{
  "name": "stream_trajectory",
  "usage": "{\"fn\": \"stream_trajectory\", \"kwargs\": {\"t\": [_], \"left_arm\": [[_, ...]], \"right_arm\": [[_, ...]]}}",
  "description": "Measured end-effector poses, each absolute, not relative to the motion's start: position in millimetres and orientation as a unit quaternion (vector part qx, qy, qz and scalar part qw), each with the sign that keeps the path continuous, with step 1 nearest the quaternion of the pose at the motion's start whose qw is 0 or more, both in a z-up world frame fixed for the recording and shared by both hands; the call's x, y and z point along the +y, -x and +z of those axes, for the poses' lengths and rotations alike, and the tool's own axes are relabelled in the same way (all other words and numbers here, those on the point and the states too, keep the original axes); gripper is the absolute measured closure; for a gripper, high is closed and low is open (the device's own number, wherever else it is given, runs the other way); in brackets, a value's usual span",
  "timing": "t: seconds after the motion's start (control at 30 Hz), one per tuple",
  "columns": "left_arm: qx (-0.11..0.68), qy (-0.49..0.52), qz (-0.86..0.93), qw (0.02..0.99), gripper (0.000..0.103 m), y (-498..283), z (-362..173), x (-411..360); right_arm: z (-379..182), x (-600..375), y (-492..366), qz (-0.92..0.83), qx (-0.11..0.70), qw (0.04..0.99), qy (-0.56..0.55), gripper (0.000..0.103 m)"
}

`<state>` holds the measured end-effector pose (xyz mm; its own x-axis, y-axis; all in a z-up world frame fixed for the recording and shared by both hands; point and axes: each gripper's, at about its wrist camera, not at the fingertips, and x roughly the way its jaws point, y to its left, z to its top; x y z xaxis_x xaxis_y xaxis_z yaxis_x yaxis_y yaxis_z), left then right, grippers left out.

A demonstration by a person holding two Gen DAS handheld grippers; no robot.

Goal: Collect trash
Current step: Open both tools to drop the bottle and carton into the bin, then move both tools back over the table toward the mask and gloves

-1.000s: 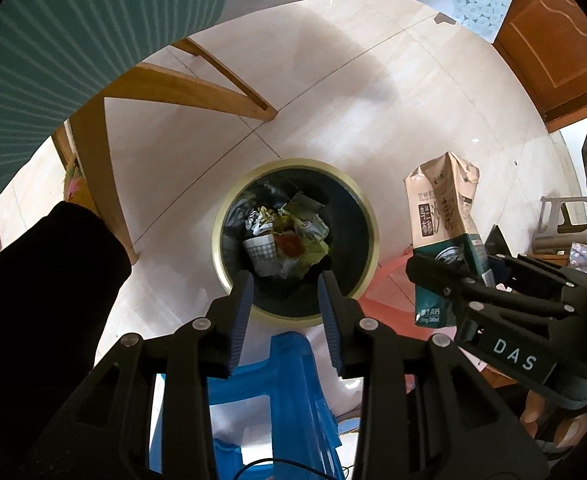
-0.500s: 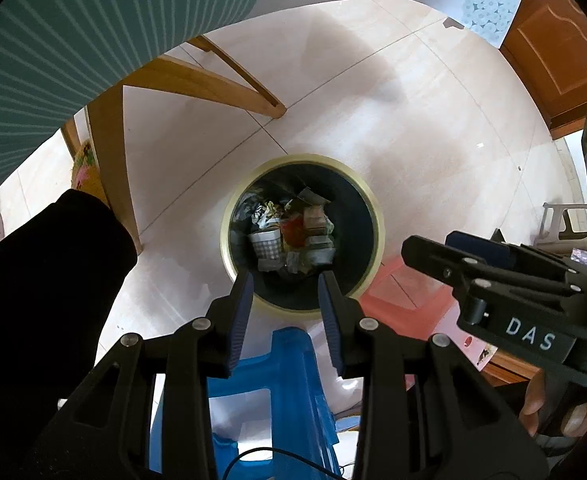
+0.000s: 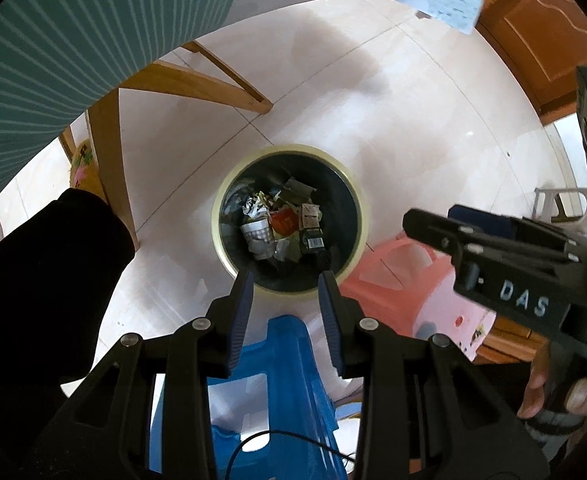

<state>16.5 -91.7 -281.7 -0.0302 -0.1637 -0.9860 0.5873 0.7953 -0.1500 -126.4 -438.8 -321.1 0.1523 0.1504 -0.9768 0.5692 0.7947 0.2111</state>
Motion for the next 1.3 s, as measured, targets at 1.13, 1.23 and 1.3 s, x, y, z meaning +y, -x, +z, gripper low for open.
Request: {"fn": "stream_trajectory", "kwargs": {"t": [1.13, 1.23, 1.3], "left_arm": [[0.508, -0.166, -0.384, 0.753, 0.073, -109.9, -13.4, 18.8], [0.504, -0.164, -0.362, 0.767, 0.073, -148.6, 3.0, 44.4], [0.499, -0.165, -0.343, 0.779, 0.073, -177.4, 14.2, 60.5]], "right_arm": [[-28.7, -406.8, 26.3, -0.153, 0.462, 0.840, -0.238, 0.049], [-8.4, -394.4, -19.1, -0.125, 0.465, 0.846, -0.228, 0.049], [3.2, -384.3, -53.8, -0.111, 0.467, 0.848, -0.223, 0.049]]}}
